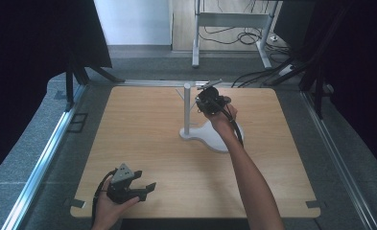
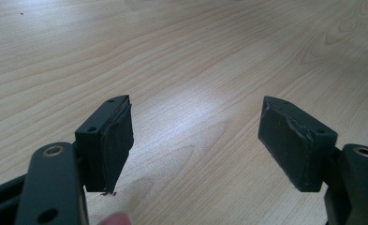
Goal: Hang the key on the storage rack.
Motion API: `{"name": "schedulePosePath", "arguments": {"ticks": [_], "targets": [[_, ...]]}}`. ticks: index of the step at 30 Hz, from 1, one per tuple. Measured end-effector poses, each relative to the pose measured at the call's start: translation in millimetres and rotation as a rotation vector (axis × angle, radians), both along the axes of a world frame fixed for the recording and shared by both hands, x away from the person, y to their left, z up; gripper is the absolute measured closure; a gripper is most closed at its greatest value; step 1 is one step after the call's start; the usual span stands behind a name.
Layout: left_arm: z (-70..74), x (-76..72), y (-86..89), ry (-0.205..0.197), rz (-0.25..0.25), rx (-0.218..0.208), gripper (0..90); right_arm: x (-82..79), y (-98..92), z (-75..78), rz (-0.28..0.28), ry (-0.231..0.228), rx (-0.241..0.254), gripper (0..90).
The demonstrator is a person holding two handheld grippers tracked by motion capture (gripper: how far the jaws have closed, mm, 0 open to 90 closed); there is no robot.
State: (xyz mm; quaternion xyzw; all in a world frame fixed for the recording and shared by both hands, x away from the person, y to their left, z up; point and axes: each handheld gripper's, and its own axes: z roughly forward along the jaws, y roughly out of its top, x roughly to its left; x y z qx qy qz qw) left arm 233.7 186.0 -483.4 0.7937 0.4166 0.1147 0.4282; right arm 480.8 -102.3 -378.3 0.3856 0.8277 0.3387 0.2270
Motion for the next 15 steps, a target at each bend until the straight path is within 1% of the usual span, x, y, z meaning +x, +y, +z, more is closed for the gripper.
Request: {"name": "schedulePosePath", "arguments": {"ticks": [5,15], "targets": [[0.2,0.1,0.4,0.0,0.001,0.0,27.1,-1.3,1.0,-0.7,0.003,-0.005,-0.002,84.3],[-0.1,0.2,0.0,0.001,-0.001,-0.001,27.1,-3.9,6.0,-2.4,0.003,-0.027,-0.036,84.0]]}}
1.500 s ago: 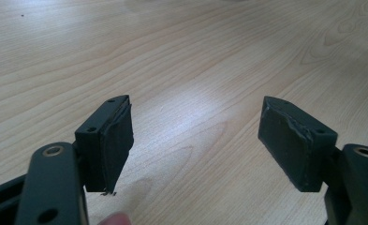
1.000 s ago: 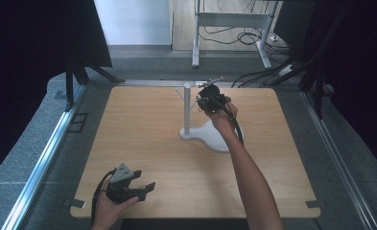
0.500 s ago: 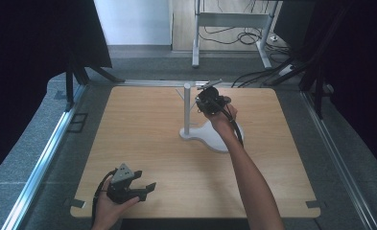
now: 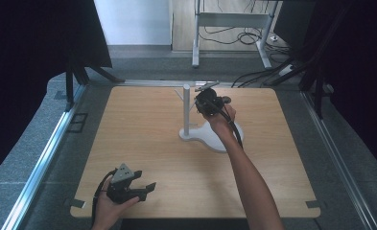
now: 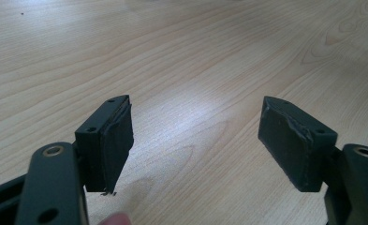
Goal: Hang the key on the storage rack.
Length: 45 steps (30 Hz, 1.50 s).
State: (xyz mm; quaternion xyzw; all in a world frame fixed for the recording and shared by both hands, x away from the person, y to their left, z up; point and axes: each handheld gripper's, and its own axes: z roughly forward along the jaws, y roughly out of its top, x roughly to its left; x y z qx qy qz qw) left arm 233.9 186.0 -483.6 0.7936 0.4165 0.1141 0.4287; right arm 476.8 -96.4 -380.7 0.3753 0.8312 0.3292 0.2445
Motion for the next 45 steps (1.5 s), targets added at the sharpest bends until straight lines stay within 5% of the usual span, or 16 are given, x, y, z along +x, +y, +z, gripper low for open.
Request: {"name": "schedulePosePath", "arguments": {"ticks": [13,23,34,45], "targets": [[-0.9,0.2,-1.0,0.002,-0.001,0.003,27.2,-5.6,5.5,-4.1,0.021,0.001,-0.026,82.5],[-0.4,-0.7,-1.7,0.002,-0.004,0.003,27.2,-14.7,4.5,-1.8,0.054,0.029,0.001,70.2],[-2.5,-3.2,-1.3,0.01,0.009,0.003,27.2,-31.2,-0.8,8.7,0.105,0.023,0.054,64.7],[-5.1,-2.3,1.2,0.015,0.018,0.003,27.2,-45.5,-26.8,7.7,0.101,0.026,0.131,61.2]]}}
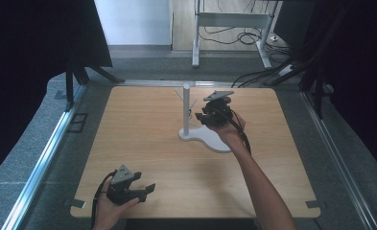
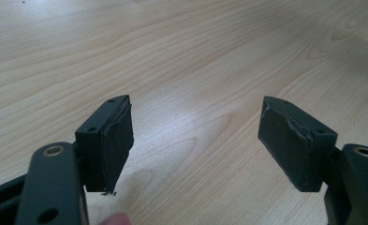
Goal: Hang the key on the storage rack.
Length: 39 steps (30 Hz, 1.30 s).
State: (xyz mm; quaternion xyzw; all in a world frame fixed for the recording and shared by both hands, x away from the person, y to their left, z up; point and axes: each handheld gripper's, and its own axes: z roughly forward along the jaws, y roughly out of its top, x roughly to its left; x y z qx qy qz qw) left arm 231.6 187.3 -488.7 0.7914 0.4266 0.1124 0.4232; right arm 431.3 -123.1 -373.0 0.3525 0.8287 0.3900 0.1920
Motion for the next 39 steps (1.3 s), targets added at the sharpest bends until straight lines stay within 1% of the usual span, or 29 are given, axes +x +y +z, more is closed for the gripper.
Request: {"name": "schedulePosePath", "arguments": {"ticks": [4,6,10,16,21,25,29,32,33,34,35,37,39], "targets": [[1.3,-1.3,1.1,-0.005,0.0,-0.001,27.2,-13.3,-16.0,-2.8,-0.002,0.013,0.022,58.5],[3.4,-2.1,0.7,-0.009,-0.001,0.001,27.2,-22.4,-26.2,-4.7,-0.008,0.009,0.032,57.6],[3.7,-2.7,-0.2,-0.013,-0.001,0.001,27.2,-39.8,-45.4,-11.1,-0.013,0.008,0.069,55.9],[2.1,-2.1,0.1,-0.006,0.006,0.006,27.2,-70.6,-79.0,-33.0,-0.024,0.018,0.119,54.7],[0.6,-0.9,-0.5,-0.003,0.006,0.009,27.2,-91.2,-101.4,-51.2,-0.04,0.018,0.158,54.2],[-0.2,-0.4,-0.4,-0.001,0.007,0.012,27.2,-103.1,-113.7,-65.9,-0.054,0.022,0.161,53.3],[0.4,-0.6,0.4,-0.004,0.01,0.011,27.2,-115.6,-124.0,-83.3,-0.062,0.039,0.163,53.2],[0.6,-0.5,0.3,-0.004,0.01,0.012,27.2,-122.1,-130.3,-91.9,-0.07,0.043,0.168,53.4],[0.5,-0.6,-0.2,-0.004,0.009,0.013,27.2,-123.0,-131.4,-93.4,-0.073,0.047,0.171,53.3],[0.5,-0.6,-0.5,-0.004,0.008,0.013,27.2,-123.5,-132.1,-93.7,-0.069,0.051,0.161,53.0],[0.5,-0.7,-1.0,-0.005,0.005,0.016,27.2,-123.9,-132.5,-93.4,-0.07,0.045,0.157,52.9],[0.3,-0.7,-1.6,-0.005,0.005,0.016,27.2,-125.2,-133.6,-92.0,-0.075,0.036,0.171,52.6],[-0.1,-0.4,-1.8,-0.003,0.003,0.018,27.2,-126.2,-133.7,-91.6,-0.075,0.032,0.166,51.2]]}}
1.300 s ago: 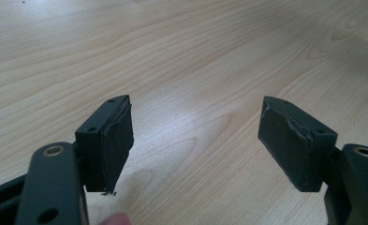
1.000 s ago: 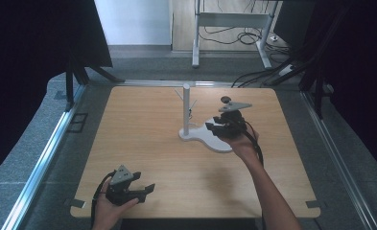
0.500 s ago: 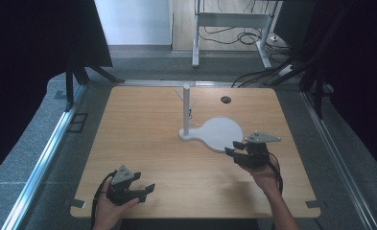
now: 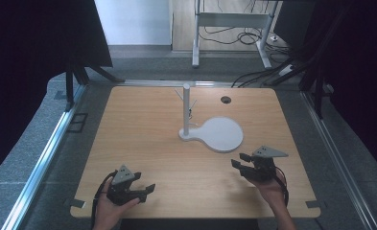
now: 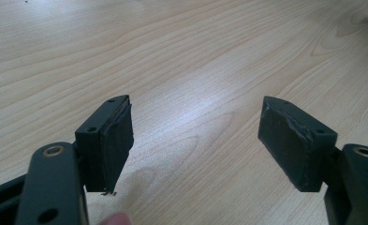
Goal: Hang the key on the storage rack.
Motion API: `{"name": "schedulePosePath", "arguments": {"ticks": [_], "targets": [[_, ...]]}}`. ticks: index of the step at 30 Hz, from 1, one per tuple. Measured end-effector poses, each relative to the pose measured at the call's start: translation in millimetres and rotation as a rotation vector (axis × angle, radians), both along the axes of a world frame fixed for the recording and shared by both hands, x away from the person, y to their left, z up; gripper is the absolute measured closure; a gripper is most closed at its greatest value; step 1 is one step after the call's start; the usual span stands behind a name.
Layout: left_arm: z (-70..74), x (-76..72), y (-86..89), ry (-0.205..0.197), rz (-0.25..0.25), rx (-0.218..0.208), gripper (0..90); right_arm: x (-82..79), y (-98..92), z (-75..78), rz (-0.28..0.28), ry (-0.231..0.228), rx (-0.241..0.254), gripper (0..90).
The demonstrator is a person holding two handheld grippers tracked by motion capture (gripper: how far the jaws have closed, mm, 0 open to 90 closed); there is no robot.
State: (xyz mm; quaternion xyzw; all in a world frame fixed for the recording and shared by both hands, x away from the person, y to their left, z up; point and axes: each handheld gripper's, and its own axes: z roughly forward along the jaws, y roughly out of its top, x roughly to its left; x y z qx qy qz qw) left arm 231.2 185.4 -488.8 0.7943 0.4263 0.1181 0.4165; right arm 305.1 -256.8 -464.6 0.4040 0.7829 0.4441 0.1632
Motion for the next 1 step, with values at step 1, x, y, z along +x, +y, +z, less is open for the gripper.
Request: {"name": "schedulePosePath", "arguments": {"ticks": [1], "targets": [[-0.2,0.1,0.0,0.0,0.0,0.0,27.2,-0.8,0.2,-0.6,-0.004,-0.001,-0.01,50.3]]}}
